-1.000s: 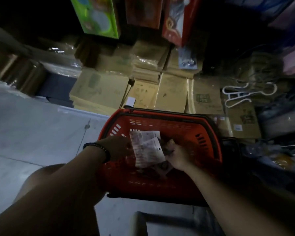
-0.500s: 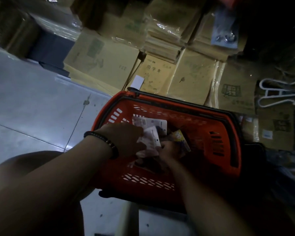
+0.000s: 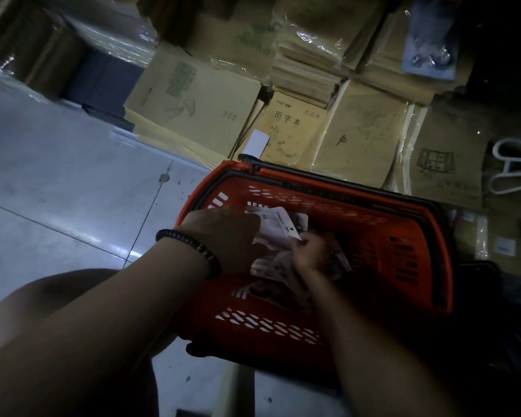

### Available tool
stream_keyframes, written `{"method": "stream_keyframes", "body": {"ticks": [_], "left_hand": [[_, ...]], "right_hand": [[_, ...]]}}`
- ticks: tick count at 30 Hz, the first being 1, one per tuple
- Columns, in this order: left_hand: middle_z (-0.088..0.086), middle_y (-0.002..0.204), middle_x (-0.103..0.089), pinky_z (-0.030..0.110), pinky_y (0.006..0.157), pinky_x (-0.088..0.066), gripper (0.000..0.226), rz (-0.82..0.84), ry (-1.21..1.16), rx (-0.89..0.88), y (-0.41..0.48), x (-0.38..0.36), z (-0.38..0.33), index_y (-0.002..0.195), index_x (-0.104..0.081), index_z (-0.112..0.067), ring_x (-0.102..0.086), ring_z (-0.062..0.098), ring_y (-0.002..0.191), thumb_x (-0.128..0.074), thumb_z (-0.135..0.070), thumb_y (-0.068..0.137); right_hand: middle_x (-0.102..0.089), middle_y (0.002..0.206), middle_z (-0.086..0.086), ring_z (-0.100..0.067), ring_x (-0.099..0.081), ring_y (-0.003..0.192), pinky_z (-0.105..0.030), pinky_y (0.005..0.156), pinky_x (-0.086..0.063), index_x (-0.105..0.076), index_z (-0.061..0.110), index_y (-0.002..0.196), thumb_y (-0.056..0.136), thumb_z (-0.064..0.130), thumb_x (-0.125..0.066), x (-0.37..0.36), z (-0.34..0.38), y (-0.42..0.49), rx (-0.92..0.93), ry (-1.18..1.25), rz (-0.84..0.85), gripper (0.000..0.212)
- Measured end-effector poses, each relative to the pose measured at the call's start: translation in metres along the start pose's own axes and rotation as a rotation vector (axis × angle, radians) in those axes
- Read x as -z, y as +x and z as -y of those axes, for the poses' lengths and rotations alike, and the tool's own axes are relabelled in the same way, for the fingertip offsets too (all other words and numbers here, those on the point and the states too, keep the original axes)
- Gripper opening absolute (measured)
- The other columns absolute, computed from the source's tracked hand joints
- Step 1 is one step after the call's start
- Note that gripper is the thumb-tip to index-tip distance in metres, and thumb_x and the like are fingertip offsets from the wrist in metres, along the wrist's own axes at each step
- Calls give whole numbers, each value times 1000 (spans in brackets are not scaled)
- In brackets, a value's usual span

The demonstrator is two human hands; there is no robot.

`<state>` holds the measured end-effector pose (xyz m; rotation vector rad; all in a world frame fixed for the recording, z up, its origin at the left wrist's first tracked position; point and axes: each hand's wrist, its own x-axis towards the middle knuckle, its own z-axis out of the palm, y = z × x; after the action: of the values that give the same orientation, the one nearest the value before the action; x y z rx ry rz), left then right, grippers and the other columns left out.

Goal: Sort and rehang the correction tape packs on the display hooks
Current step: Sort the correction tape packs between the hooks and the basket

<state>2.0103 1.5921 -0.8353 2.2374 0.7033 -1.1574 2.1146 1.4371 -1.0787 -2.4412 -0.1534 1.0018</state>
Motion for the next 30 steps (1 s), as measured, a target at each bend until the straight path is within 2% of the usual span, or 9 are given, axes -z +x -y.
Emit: {"method": "stream_keyframes", "body": {"ticks": [5, 9, 11, 13, 16, 20, 22, 26, 30], "left_hand": [[3, 151, -59, 47, 112, -51, 53, -11, 55, -40, 8, -7, 8, 152, -47, -29, -61, 24, 134, -45, -57, 108], [3, 152, -60, 43, 113, -47, 50, -40, 34, -29, 9, -4, 16, 152, -50, -28, -59, 24, 137, -42, -54, 110], [3, 150, -61, 44, 111, -48, 50, -55, 15, -14, 9, -2, 18, 150, -53, -28, -60, 24, 136, -45, -55, 109], [3, 148, -63, 42, 111, -48, 48, -48, 3, -2, 12, -6, 22, 148, -56, -26, -60, 24, 135, -49, -53, 108], [2, 146, -64, 42, 111, -50, 48, -37, -13, -30, 17, -16, 23, 147, -55, -26, -61, 23, 133, -60, -47, 105], [4, 155, -55, 39, 110, -50, 85, -122, -117, -106, 17, -42, 20, 159, -37, -34, -57, 26, 139, -81, -49, 88], [9, 166, -38, 50, 116, -49, 105, -166, -111, -153, 11, -52, 16, 165, -18, -39, -46, 34, 148, -82, -54, 83], [7, 176, -13, 62, 126, -32, 117, -365, -93, -288, -11, -60, 8, 165, -4, -46, -16, 36, 162, -84, -56, 80], [6, 165, -42, 54, 120, -44, 98, -687, -114, -429, -57, -63, -4, 165, -30, -34, -43, 30, 150, -83, -46, 83]], "right_hand": [[-67, 92, -3, -30, -67, 95, -43, 86, -54, -63, 8, 107, 83, 12, -84, 0, 3, -13, 37, 92, -55, 32], [-74, 108, -11, -30, -70, 101, -47, 93, -57, -66, 8, 118, 85, 4, -79, -4, 7, -29, -28, 155, 35, 35], [-77, 109, -11, -26, -72, 99, -40, 88, -59, -75, 6, 111, 88, 3, -76, 2, 10, -38, -57, 150, 79, 23], [-77, 96, -6, -20, -69, 88, -25, 68, -50, -77, 10, 94, 87, 2, -74, 14, 13, -49, -29, 161, 34, 11], [-71, 77, 6, -20, -68, 81, -20, 57, -43, -80, 14, 89, 84, 1, -77, 40, 25, -73, -43, 345, -36, 15], [-76, 70, 0, -17, -65, 59, -25, 53, -46, -82, 24, 74, 82, 8, -79, 85, 49, -111, -45, 581, 28, 18], [-74, 68, -3, -19, -60, 55, -24, 49, -40, -82, 17, 79, 81, 8, -78, 107, 61, -130, -7, 647, 59, 11], [-81, 87, -11, -34, -77, 83, -47, 74, -61, -82, 13, 87, 79, 3, -76, 145, 83, -177, 55, 789, 70, 14], [-79, 92, -22, -47, -76, 93, -62, 85, -60, -81, 4, 87, 80, 1, -76, 175, 95, -224, 74, 914, 129, 10]]}}
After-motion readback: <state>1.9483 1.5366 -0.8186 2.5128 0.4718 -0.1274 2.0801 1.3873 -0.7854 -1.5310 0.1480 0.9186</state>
